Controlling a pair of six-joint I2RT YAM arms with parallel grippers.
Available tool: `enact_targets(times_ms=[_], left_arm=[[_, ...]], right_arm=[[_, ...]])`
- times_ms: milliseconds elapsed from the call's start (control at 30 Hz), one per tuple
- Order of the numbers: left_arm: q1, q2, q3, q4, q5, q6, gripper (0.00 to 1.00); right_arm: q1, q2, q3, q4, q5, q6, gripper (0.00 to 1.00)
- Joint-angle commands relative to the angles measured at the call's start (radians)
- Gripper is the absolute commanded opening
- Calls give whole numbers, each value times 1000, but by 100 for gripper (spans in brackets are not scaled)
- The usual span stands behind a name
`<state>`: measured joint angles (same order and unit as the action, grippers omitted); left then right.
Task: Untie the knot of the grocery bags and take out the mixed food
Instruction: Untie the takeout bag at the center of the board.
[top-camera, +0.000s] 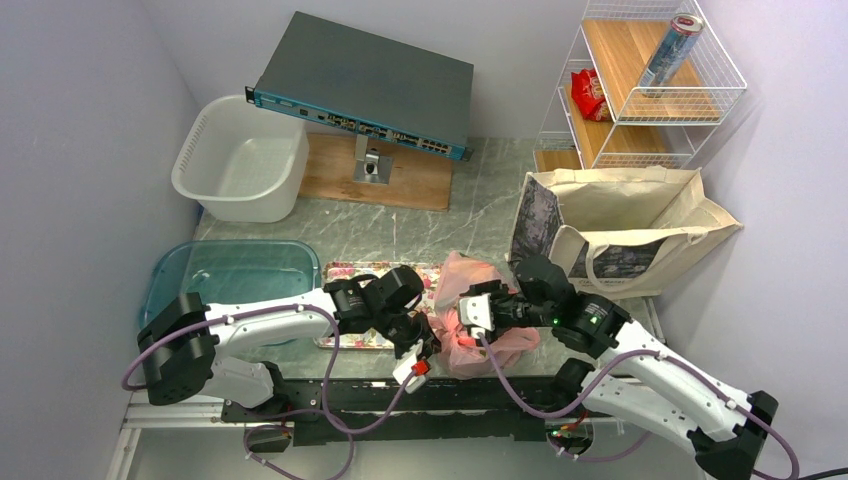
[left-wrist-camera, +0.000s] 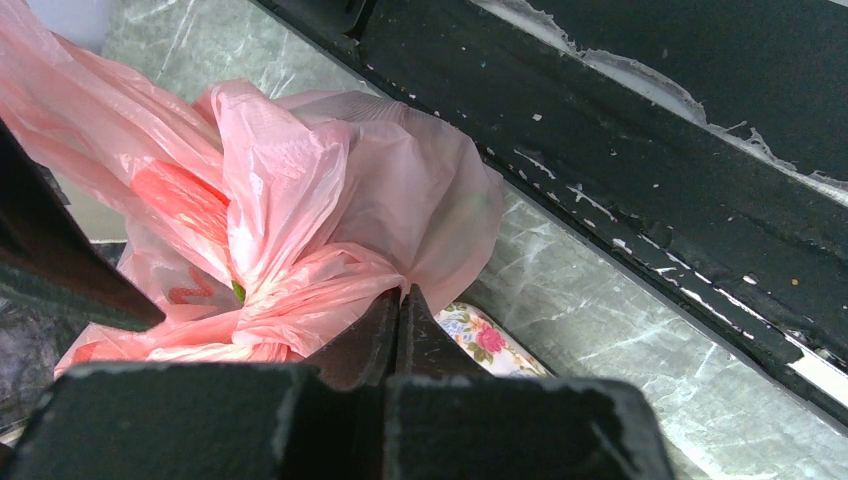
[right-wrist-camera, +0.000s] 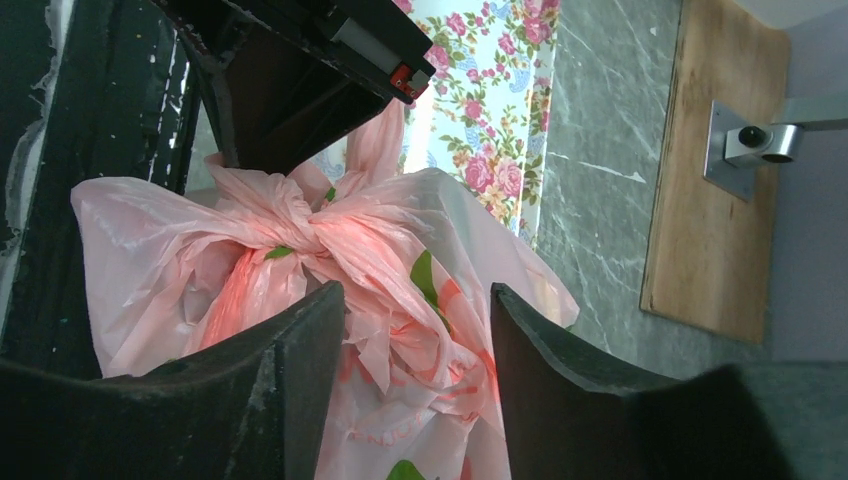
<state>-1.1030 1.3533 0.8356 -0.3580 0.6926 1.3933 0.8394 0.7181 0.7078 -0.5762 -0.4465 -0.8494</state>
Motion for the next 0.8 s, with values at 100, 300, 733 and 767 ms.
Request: enact_targets(times_ms=[100, 300, 733, 767], left_arm=[[0, -1, 30, -4, 53, -10, 0], [0, 7, 47, -10, 55, -22, 0], [-2, 21, 57, -2, 59, -23, 0], [-3, 19, 54, -4, 55, -21, 0]], right_arm=[[58, 24, -43, 125, 85, -62, 53], [92, 18, -146, 188, 170, -157, 47], [142, 13, -296, 537, 428, -60, 0], [142, 10, -294, 561, 457, -31, 0]])
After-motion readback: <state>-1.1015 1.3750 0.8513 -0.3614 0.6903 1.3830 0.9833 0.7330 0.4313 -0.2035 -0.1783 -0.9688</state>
